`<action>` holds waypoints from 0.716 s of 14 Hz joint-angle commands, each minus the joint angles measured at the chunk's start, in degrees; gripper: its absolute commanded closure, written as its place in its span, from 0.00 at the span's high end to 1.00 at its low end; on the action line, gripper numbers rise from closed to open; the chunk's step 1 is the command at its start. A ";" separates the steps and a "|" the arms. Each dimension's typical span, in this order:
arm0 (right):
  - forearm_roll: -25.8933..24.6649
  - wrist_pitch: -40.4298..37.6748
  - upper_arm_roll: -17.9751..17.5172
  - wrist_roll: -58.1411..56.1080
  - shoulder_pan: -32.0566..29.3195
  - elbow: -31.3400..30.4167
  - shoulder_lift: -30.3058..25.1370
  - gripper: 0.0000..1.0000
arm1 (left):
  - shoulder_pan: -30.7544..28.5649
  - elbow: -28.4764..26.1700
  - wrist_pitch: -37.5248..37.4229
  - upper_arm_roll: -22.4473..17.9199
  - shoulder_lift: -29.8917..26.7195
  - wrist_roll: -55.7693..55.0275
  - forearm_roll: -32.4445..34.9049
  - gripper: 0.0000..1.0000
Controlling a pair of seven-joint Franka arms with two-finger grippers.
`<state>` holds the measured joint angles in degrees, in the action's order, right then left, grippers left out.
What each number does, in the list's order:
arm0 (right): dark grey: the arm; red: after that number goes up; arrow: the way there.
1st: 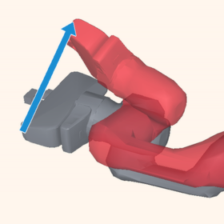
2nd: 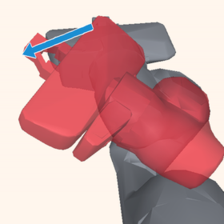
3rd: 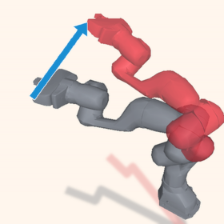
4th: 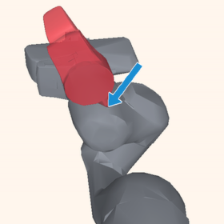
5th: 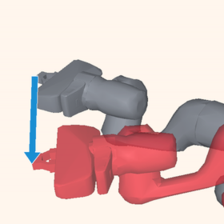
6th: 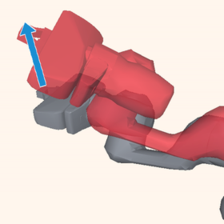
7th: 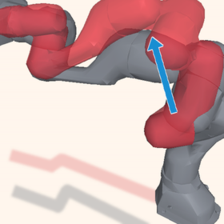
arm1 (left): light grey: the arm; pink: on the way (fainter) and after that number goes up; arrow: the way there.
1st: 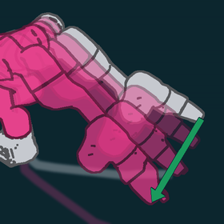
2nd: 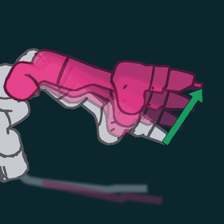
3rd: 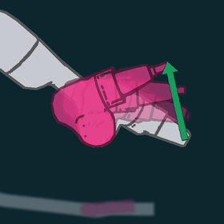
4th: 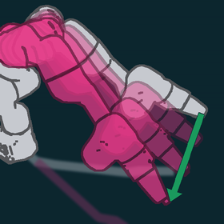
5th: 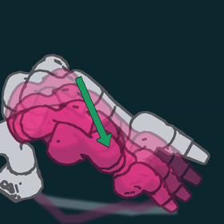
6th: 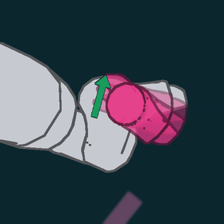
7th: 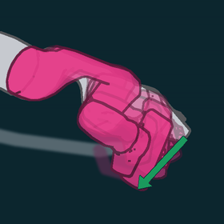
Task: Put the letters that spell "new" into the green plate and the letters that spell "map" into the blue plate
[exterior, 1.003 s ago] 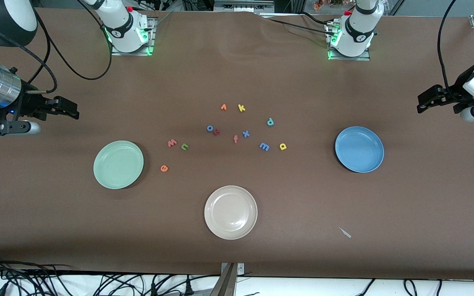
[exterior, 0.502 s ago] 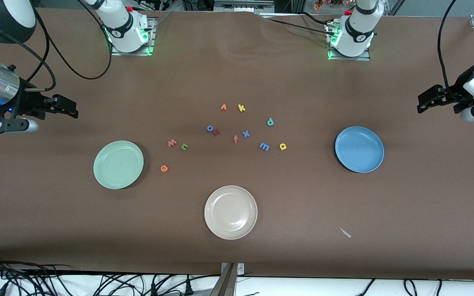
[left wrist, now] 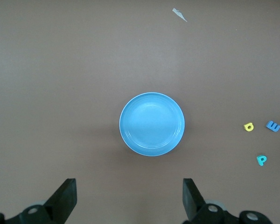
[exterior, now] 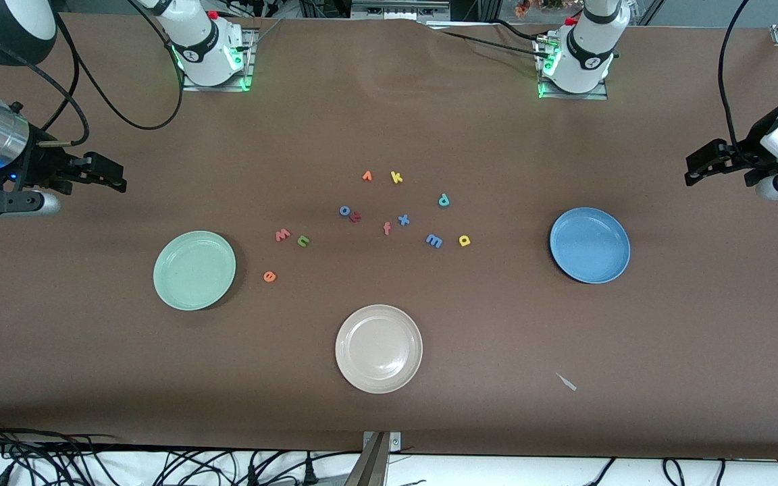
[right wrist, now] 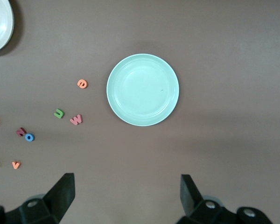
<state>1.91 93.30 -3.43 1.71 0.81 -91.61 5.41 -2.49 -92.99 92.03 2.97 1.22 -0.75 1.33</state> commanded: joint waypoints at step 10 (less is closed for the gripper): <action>0.90 0.40 0.00 0.05 -0.02 -4.02 -4.17 1.00 | -0.41 1.06 -1.15 0.02 -0.08 1.28 -0.80 1.00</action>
<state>1.91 93.18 -3.43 1.74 0.81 -93.64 3.68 -2.49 -92.95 92.03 2.96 1.22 -0.75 1.33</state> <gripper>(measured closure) 0.000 0.000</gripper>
